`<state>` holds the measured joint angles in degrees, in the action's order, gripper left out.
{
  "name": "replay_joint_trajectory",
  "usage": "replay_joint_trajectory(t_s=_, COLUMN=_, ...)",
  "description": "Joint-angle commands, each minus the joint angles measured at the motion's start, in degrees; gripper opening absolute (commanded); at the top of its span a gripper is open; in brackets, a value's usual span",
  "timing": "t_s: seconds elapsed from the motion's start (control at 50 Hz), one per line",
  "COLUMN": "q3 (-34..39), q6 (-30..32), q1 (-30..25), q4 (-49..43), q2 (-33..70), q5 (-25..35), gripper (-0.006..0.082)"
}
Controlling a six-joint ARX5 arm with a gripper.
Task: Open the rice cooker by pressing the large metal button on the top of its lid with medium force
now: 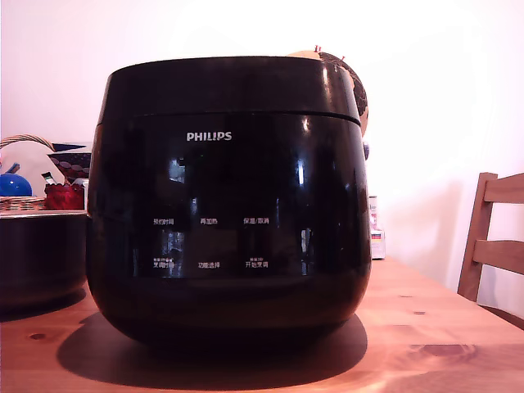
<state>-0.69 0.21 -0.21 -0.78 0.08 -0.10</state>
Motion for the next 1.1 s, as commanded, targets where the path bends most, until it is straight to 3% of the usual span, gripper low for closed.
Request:
replay_joint_trajectory(t_s=0.0, q3=0.9, q6=-1.4, q1=2.2, q4=9.4, q2=-0.8, q5=7.2, gripper=-0.0019)
replay_joint_trajectory(t_s=0.26, q3=0.7, q6=-2.0, q1=2.1, q4=10.1, q2=-0.8, q5=8.4, gripper=-0.0019)
replay_joint_trajectory(t_s=0.44, q3=-2.2, q6=-10.8, q1=2.1, q4=11.2, q2=-0.8, q5=13.2, gripper=-0.0019)
replay_joint_trajectory(t_s=0.56, q3=-6.0, q6=-17.2, q1=2.0, q4=9.9, q2=-0.8, q5=20.9, gripper=-0.0019)
replay_joint_trajectory(t_s=0.72, q3=-13.0, q6=-23.2, q1=1.3, q4=2.0, q2=1.9, q5=36.3, gripper=-0.0019)
replay_joint_trajectory(t_s=0.9, q3=-20.7, q6=-24.2, q1=-0.2, q4=-3.2, q2=10.4, q5=48.1, gripper=-0.0019)
replay_joint_trajectory(t_s=1.08, q3=-26.8, q6=-22.5, q1=-3.0, q4=-3.2, q2=20.7, q5=53.6, gripper=-0.0019)
